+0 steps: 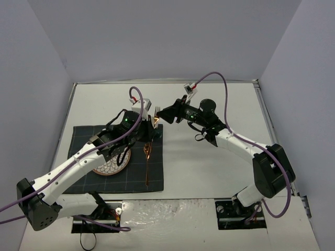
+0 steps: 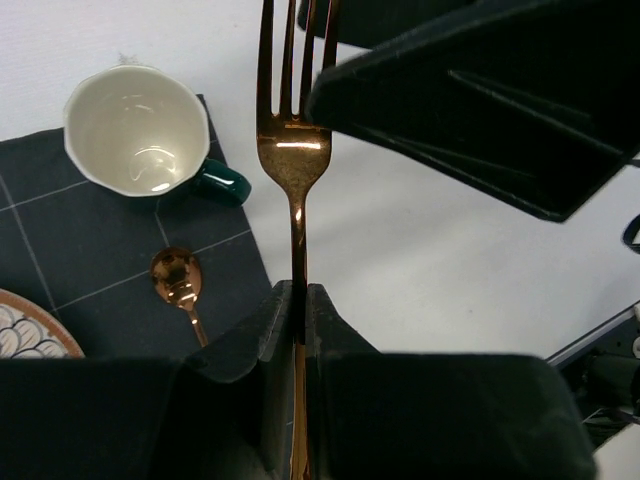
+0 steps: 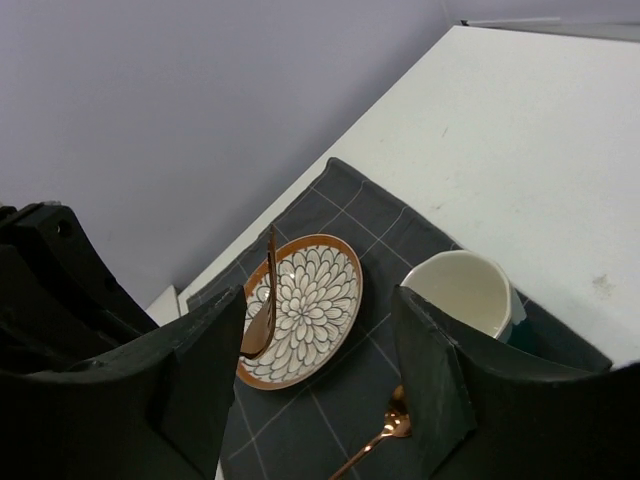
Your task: Set the dinner table for one person
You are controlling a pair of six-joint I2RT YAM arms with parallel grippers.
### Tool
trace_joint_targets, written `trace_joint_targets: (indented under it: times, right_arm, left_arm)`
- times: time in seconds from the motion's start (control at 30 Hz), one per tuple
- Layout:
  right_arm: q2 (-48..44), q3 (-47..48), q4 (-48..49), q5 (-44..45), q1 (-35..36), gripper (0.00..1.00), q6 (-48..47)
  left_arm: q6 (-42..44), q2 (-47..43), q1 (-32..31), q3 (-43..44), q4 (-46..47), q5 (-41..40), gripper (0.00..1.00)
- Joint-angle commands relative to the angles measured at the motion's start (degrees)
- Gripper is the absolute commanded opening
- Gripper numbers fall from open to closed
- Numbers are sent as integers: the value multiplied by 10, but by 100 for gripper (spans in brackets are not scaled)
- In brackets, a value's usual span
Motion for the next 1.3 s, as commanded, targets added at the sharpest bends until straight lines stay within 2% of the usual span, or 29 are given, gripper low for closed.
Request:
trace_joint_targets:
  times: [0.0,0.1,0.13,0.27,0.4,0.67,0.77,0.93,1.1,1.27]
  right_arm:
    - [-57,44,-62,33,4,76,-74]
    - [-79,51,-114,61,3,92,-99]
    - [-97,55,-158,78,4,99,-111]
    - [-157,65,-268,161,3,100,-148]
    - [-230,42,-326,226,3,100,-147]
    - [-378,-8,-430,260,3,100,-142]
    - [-417,-22,-442,249,3,100,-136]
    - [-451,-50,-444,217,3,100,-129]
    - [-467,-70,-443,178,3,100,-130]
    - [-473,-76,-444,147,3,100,-139]
  left_arm:
    - [37,-32,-4,1,-16,-41,0]
    - [52,-44,-3,-4,-31,-52,0]
    - [60,-50,-4,-7,-38,-59,0]
    - [93,-69,5,-13,-73,-95,0]
    - [111,-87,47,-21,-93,-101,0]
    - [179,-137,261,-59,-103,-13,0]
    - [216,-141,327,-68,-104,13,0]
    - [279,-125,473,-85,-105,53,0]
    - [352,-84,581,-110,-68,122,0]
    - [382,-25,639,-121,-34,156,0]
